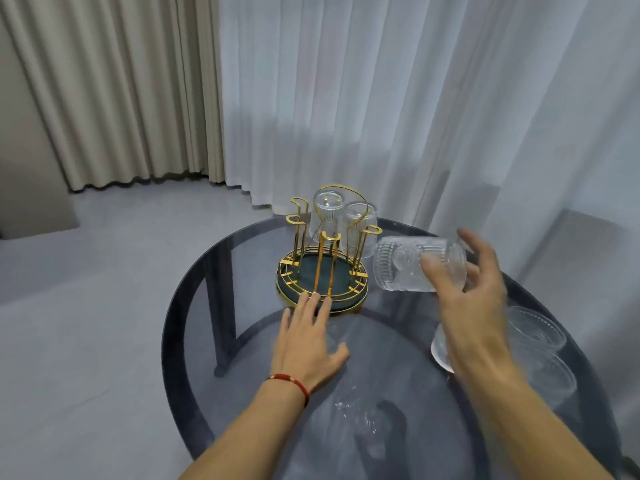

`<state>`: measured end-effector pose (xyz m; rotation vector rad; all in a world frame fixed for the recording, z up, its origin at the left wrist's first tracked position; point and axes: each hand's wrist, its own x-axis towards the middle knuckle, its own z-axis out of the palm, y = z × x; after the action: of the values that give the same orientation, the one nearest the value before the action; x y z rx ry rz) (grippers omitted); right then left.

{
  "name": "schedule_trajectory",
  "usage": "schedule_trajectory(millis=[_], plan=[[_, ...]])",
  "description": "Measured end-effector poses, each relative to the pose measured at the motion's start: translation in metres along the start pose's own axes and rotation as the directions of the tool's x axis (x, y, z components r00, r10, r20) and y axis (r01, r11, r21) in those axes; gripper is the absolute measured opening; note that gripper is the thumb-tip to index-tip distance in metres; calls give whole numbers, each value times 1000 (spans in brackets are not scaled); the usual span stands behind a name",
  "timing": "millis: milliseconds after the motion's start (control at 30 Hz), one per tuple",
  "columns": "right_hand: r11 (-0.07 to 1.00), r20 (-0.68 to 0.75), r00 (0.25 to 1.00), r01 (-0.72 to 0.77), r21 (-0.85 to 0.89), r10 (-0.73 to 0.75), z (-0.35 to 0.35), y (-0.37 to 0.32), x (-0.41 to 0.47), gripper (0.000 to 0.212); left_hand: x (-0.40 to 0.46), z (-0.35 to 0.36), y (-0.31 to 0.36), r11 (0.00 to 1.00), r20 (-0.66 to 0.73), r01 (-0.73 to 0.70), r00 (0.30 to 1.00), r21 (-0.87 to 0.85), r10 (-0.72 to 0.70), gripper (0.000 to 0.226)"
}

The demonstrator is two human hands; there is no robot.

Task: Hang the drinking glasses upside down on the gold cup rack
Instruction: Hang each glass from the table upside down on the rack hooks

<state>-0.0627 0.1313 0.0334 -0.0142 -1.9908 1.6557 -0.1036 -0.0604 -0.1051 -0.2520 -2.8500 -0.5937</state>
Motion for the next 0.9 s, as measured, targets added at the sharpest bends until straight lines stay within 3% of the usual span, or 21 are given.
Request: schedule_trajectory(millis=[133,233,467,633,900], plan=[[998,0,999,52,43,-52,43,-44,54,70,-3,1,1,998,-30,-57,998,15,57,82],[994,99,990,95,55,-100,87,-76,89,70,-4,0,-3,996,-54,-87,995,6,88,82],[944,331,934,221,-245,-132,169,-97,128,69,-2,3,-8,996,-57,-93,994,-16,92,81],[883,408,912,222,-413,-39,192,-81,138,69,-2,3,-6,996,-76,-89,993,-34,86,78],[739,524,851,371,-563,-28,210,-53,145,71,-2,3,-5,996,-81,-77,994,-41,73,78]])
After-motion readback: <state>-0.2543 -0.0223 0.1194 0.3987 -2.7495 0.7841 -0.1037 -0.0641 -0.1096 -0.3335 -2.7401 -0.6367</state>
